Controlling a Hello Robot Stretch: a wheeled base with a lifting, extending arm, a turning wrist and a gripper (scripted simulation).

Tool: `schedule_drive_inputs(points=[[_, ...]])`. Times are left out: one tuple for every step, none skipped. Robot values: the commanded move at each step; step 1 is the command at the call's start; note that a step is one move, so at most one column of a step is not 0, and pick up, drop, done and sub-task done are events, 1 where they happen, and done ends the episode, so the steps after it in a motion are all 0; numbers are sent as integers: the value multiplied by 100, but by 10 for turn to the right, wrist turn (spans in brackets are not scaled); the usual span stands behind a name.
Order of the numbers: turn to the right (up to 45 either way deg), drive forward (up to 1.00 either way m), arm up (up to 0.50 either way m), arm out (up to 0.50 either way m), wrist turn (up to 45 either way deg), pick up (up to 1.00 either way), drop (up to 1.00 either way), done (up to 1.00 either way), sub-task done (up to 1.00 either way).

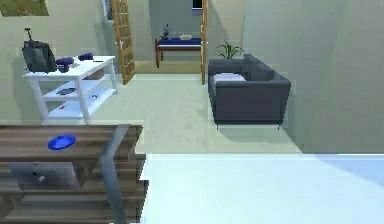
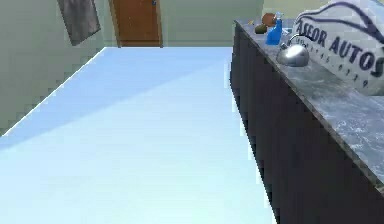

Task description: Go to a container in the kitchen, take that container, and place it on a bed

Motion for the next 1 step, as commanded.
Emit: schedule_drive_inputs(points=[[240,0,0,0,0,0,0,0,0]])
